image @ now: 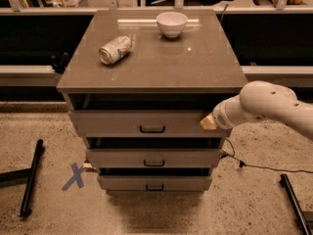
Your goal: Close top drawer
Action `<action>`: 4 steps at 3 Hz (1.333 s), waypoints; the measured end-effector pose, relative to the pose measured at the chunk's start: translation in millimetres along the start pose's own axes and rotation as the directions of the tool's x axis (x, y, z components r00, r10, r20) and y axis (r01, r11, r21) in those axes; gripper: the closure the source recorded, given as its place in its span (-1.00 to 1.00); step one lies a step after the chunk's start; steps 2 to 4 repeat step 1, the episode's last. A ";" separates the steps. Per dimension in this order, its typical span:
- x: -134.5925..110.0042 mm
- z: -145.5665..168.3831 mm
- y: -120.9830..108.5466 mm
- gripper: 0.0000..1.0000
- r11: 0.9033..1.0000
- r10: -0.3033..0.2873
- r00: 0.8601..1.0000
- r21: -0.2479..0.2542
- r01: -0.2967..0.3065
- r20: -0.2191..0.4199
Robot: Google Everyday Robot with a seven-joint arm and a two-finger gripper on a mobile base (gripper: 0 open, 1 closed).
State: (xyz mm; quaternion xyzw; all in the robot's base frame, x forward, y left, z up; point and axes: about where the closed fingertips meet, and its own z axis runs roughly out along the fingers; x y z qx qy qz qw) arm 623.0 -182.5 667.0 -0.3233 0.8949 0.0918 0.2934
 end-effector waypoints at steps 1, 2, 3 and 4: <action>0.0 0.0 0.0 1.00 1.000 0.000 1.000 0.000 0.000 0.000; 0.0 0.0 0.0 1.00 1.000 0.000 1.000 0.000 0.000 0.000; 0.0 0.0 0.0 1.00 1.000 0.000 1.000 0.000 0.000 0.000; 0.0 0.0 0.0 1.00 1.000 0.000 1.000 0.000 0.000 0.000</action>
Offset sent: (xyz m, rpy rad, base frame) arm 0.0000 0.0000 0.0000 0.0000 0.0000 0.0000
